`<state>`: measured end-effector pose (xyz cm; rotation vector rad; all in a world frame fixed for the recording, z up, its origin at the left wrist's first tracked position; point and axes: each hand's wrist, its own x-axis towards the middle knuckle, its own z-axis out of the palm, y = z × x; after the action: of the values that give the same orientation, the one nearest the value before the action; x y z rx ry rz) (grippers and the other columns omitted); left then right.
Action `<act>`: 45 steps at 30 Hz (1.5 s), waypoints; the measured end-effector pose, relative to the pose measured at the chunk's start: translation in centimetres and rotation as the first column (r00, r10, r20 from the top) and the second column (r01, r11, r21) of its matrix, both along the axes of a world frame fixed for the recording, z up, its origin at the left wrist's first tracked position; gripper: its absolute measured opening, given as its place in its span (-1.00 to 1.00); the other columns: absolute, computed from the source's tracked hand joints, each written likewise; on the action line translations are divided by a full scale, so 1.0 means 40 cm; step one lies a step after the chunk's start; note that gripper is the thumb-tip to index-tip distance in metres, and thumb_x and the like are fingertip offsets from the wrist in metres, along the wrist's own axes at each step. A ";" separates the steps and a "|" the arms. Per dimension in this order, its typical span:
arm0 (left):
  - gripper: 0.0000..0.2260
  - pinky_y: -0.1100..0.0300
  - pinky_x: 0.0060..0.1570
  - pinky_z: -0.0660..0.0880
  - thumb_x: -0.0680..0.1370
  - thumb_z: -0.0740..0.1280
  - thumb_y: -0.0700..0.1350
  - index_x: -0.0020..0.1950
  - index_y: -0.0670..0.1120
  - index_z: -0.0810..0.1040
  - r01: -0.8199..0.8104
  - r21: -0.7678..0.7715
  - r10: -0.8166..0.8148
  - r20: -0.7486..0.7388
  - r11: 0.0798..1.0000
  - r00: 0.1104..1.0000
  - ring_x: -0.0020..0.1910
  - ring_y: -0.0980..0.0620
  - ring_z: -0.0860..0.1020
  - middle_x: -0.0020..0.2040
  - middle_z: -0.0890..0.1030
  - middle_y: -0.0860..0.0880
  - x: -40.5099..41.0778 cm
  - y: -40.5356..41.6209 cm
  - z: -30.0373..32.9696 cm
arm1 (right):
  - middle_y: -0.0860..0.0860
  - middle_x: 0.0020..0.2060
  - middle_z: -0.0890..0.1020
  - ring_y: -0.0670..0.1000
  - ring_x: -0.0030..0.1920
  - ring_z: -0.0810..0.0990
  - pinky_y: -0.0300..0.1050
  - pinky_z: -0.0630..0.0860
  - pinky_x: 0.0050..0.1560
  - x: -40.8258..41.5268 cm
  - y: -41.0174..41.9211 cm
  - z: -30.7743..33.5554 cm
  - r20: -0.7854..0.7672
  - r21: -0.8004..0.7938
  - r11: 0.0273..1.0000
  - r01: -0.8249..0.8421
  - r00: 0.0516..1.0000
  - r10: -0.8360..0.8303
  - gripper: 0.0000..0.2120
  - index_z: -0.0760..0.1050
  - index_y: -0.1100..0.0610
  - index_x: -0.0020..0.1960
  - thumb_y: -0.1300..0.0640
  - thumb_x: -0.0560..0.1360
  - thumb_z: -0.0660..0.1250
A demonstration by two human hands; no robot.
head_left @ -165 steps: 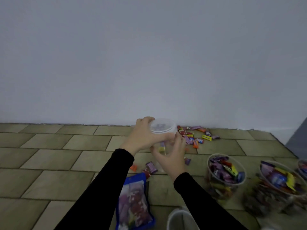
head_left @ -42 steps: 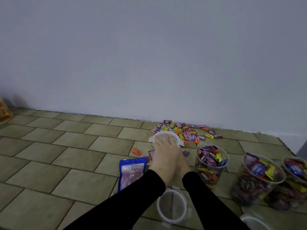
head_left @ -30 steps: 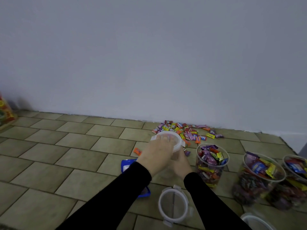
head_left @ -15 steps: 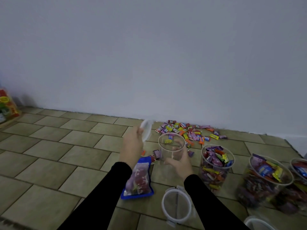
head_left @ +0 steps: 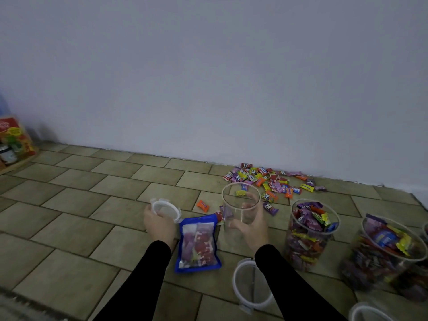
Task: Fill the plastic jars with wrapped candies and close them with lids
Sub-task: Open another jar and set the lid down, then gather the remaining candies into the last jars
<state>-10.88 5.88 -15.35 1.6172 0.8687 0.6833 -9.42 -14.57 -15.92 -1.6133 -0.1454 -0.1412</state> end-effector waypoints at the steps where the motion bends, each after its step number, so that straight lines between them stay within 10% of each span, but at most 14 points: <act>1: -0.65 0.06 0.03 0.46 0.56 0.16 -0.39 0.36 -0.26 0.37 0.003 0.015 -0.003 -0.028 1.000 1.000 0.20 -0.23 0.51 0.22 0.51 -0.27 -0.005 0.004 -0.003 | -0.10 0.17 0.52 -0.19 0.14 0.50 -0.40 0.39 0.08 0.001 0.000 0.000 0.001 -0.003 1.000 -0.014 1.000 0.014 -0.17 0.35 -0.02 0.28 0.11 0.04 0.54; 9: -0.54 -0.06 0.27 0.28 0.55 0.27 -0.30 0.42 -0.36 0.26 0.191 0.286 -0.064 -0.399 0.939 0.915 0.30 -0.31 0.38 0.31 0.40 -0.38 -0.040 -0.005 0.018 | -0.13 0.13 0.51 -0.29 0.09 0.48 -0.43 0.39 0.06 0.010 -0.005 -0.010 0.018 -0.018 0.998 -0.059 0.998 0.059 -0.21 0.32 -0.01 0.30 0.33 0.19 0.58; 16: -0.48 0.05 0.32 0.17 0.59 0.28 -0.18 0.46 -0.34 0.16 0.317 0.294 -0.090 -0.590 0.902 0.802 0.39 -0.24 0.28 0.41 0.30 -0.32 -0.040 -0.020 0.035 | -0.06 0.24 0.46 -0.12 0.26 0.44 -0.26 0.37 0.23 -0.010 -0.026 -0.004 0.072 -0.099 0.992 -0.082 0.993 0.089 -0.12 0.16 -0.16 0.34 -0.17 0.12 0.51; 26: -0.58 -0.08 0.39 0.15 0.64 0.12 0.06 0.35 -0.22 0.33 0.545 0.512 -0.213 -0.568 0.664 0.795 0.43 -0.23 0.19 0.47 0.21 -0.26 0.056 -0.095 0.030 | 0.01 0.35 0.39 -0.11 0.35 0.37 -0.18 0.33 0.38 -0.030 -0.042 -0.022 0.122 -0.150 0.973 -0.176 0.973 0.195 0.03 0.09 0.05 0.48 -0.23 0.17 0.49; 30: -0.60 -0.03 0.37 0.12 0.65 0.08 0.05 0.35 -0.19 0.37 0.640 0.525 -0.257 -0.624 0.561 0.738 0.42 -0.22 0.19 0.48 0.18 -0.26 0.091 -0.104 0.010 | -0.16 0.35 0.35 -0.28 0.32 0.35 -0.48 0.32 0.18 -0.052 -0.054 -0.046 0.097 0.012 0.990 -0.143 0.985 0.141 -0.21 0.14 -0.21 0.42 -0.16 0.26 0.39; 36: -0.48 -0.10 0.37 0.14 0.59 0.15 0.18 0.47 -0.06 0.25 0.773 0.495 -0.246 -0.755 0.396 0.608 0.41 -0.23 0.22 0.48 0.19 -0.20 0.115 -0.115 -0.008 | 0.11 0.17 0.53 -0.11 0.10 0.50 -0.45 0.41 0.01 -0.005 -0.048 -0.020 0.006 0.251 0.956 0.152 0.987 -0.159 -0.72 0.51 0.05 0.13 0.22 0.47 0.16; 42: -0.33 -0.27 0.41 -0.04 0.56 0.04 0.34 0.58 0.05 0.02 0.925 0.309 -0.160 -0.924 0.222 0.347 0.53 -0.25 -0.04 0.58 -0.15 -0.12 0.154 -0.106 -0.004 | 0.04 0.11 0.45 0.05 0.13 0.48 -0.03 0.46 0.20 0.092 -0.047 -0.026 -0.054 -0.157 0.942 0.298 0.949 -0.309 -0.72 0.47 -0.07 -0.07 0.31 0.57 0.18; 45: -0.36 -0.28 0.41 -0.10 0.59 -0.03 0.32 0.58 0.09 -0.09 0.960 0.211 -0.112 -0.966 0.184 0.234 0.54 -0.23 -0.11 0.58 -0.19 -0.08 0.175 -0.096 -0.003 | 0.03 0.16 0.39 0.12 0.21 0.39 0.02 0.38 0.24 0.117 -0.050 -0.026 0.067 -0.602 0.743 0.291 0.946 -0.316 -0.79 0.51 0.02 0.13 0.22 0.54 0.24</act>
<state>-3.88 2.03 -15.48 3.1141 0.1558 -0.6004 -4.75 -16.56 -16.96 -2.2839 0.1263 -0.3422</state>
